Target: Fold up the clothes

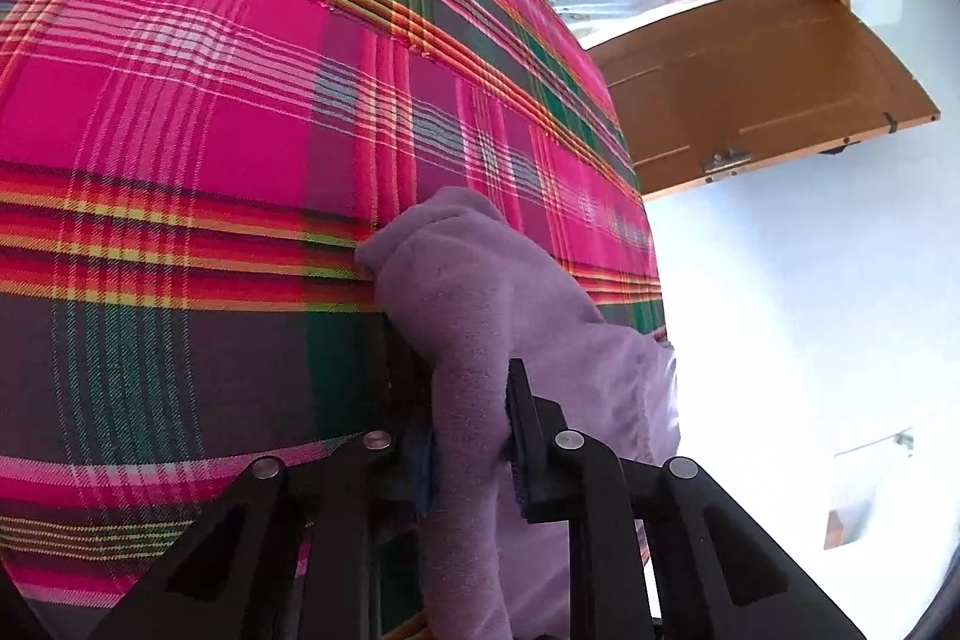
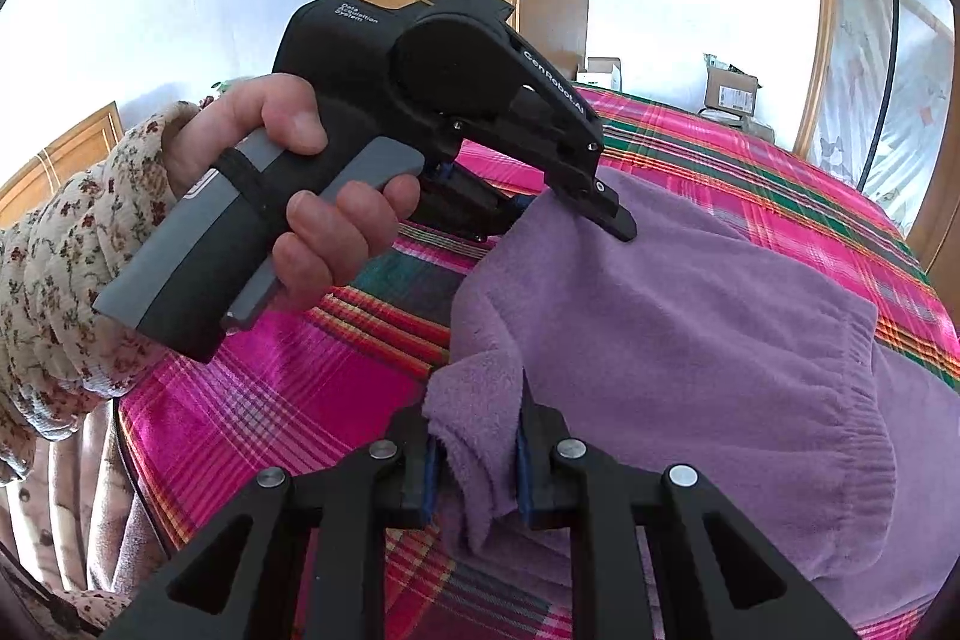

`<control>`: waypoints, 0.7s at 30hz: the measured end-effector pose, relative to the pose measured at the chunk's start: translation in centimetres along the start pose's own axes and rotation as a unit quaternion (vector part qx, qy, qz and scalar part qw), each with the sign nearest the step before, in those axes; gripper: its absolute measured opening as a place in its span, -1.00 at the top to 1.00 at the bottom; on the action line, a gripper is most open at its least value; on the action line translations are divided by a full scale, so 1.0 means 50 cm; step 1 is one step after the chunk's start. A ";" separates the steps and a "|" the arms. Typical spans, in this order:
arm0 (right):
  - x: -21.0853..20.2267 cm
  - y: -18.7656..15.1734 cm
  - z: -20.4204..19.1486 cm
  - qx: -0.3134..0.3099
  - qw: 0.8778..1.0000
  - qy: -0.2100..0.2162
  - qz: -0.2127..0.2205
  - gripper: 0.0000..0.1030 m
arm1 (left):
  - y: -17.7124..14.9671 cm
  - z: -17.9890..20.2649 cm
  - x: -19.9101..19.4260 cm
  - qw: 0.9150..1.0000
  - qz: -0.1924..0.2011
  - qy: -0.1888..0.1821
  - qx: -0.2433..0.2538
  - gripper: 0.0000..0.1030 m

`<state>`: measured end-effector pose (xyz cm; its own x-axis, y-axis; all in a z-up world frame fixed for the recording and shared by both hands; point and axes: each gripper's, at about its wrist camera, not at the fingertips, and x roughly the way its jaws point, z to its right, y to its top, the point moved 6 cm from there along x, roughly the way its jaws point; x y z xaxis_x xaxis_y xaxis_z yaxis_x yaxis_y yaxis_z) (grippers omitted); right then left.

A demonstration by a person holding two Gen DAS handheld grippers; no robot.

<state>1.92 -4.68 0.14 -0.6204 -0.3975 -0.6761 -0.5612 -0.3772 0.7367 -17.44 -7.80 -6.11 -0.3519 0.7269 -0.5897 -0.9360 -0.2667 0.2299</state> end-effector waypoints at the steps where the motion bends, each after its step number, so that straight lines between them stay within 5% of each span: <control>1: 0.001 0.001 -0.001 -0.001 1.000 -0.001 0.000 0.64 | 0.000 0.000 -0.003 1.000 0.005 0.005 0.005 0.61; 21: 0.012 0.039 -0.074 -0.045 0.999 0.000 0.009 0.68 | -0.033 -0.032 -0.148 0.998 0.060 0.009 0.012 0.78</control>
<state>2.50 -8.75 1.15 -0.6295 -0.4048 -0.6632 -0.4985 -0.4442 0.7444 -13.28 -13.76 -3.36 -0.4621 0.6785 -0.5711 -0.8865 -0.3357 0.3184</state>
